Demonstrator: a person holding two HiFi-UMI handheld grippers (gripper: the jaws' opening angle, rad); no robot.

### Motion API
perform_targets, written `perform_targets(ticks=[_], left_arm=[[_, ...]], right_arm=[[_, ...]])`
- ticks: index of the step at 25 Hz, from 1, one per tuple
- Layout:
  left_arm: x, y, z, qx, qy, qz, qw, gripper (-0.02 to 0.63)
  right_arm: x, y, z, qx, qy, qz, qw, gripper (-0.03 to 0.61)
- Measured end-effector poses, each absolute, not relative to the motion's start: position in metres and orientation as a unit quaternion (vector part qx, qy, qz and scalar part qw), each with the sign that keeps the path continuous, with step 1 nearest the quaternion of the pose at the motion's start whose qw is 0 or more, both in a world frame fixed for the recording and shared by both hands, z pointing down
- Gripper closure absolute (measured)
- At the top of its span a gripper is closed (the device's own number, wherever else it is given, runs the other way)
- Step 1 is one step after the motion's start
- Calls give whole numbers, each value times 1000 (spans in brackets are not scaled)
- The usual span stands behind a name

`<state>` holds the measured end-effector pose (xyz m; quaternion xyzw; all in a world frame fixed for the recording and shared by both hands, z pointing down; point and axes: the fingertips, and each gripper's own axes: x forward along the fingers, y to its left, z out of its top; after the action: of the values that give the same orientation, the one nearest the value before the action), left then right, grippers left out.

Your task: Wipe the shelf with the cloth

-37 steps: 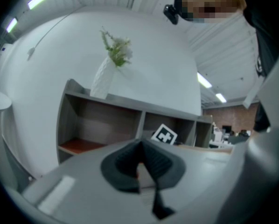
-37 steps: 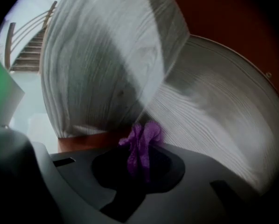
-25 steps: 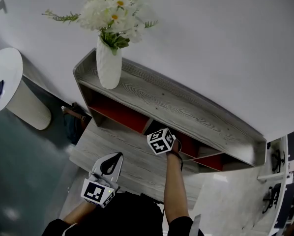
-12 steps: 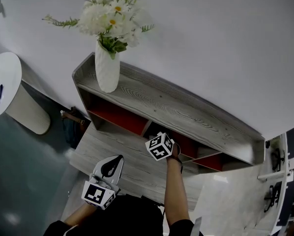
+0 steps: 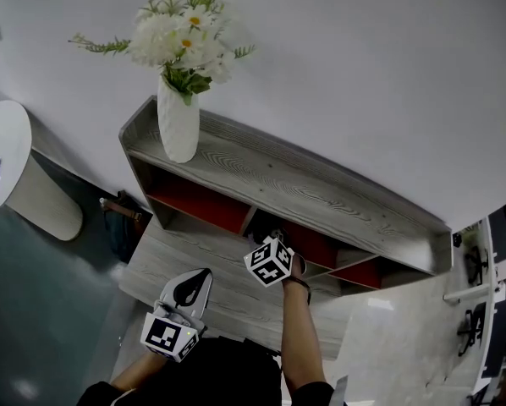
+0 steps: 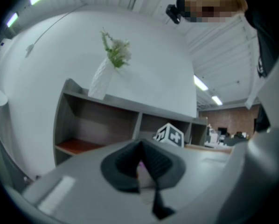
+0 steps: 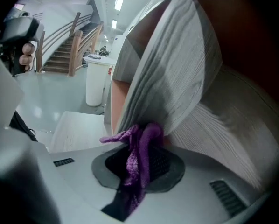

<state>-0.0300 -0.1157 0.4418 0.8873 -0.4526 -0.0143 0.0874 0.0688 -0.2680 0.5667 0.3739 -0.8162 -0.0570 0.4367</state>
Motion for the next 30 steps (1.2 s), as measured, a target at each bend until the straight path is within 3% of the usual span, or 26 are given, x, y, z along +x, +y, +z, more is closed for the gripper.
perform_targets(ticks=[30], left_arm=[[-23,-124,448,901,-424,-1,92,615]], right_arm=[[54,-197,586,366,-831,-16,418,532]])
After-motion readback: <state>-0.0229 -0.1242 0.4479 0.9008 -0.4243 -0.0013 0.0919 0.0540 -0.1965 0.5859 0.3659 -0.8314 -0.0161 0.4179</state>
